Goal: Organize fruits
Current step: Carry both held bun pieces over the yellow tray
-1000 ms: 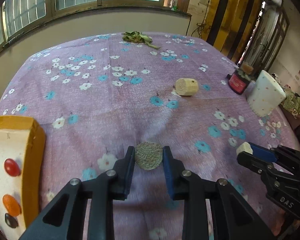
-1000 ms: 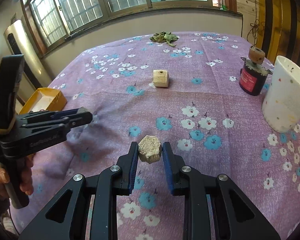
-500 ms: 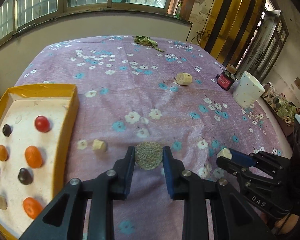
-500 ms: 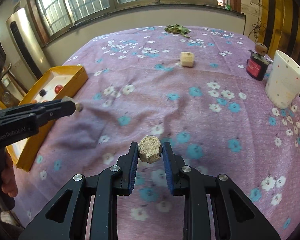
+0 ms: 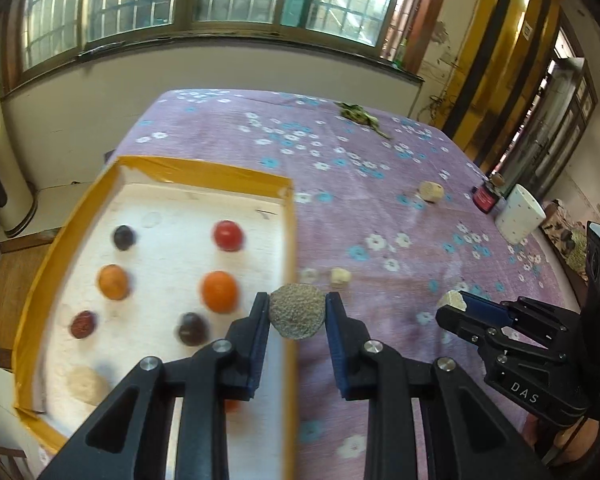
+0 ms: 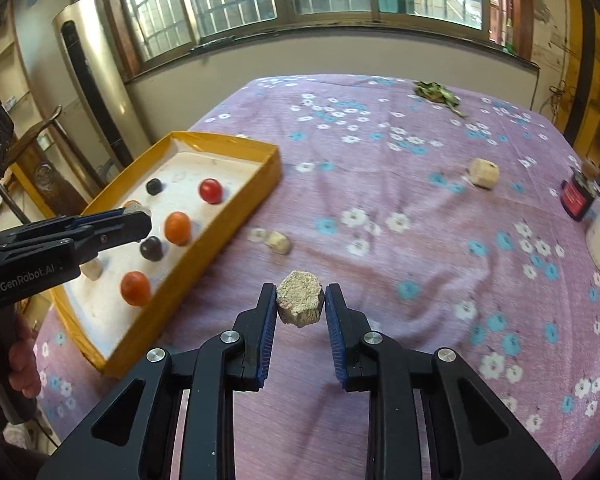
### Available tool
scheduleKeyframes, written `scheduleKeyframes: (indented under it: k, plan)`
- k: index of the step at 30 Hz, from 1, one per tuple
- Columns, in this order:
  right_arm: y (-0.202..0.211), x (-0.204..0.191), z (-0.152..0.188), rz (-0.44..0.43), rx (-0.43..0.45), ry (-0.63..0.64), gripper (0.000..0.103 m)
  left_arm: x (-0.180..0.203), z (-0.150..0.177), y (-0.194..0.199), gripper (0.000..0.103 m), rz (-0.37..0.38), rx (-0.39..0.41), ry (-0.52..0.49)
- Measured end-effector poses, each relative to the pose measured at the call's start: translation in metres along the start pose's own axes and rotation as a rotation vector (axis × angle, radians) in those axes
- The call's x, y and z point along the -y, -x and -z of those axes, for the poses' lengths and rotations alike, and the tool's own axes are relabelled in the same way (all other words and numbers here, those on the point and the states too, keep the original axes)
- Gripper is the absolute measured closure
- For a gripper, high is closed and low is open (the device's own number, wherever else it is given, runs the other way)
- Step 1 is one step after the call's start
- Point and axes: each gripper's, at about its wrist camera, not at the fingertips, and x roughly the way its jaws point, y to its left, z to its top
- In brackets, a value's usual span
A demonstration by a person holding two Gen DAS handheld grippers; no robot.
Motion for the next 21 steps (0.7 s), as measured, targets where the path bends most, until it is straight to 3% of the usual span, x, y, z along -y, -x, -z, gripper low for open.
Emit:
scheduleKeyframes:
  k: [11,21]
  plan:
    - [-0.041,-0.059,-0.044,-0.07,-0.023,0.038,0.079,-0.083,-0.015,0.005,0.073,-0.101,0.012,0.081]
    - [-0.087,-0.089,-0.103,-0.078,-0.022,0.064,0.079,-0.12,-0.057,-0.033,0.073,-0.127,-0.035,0.089]
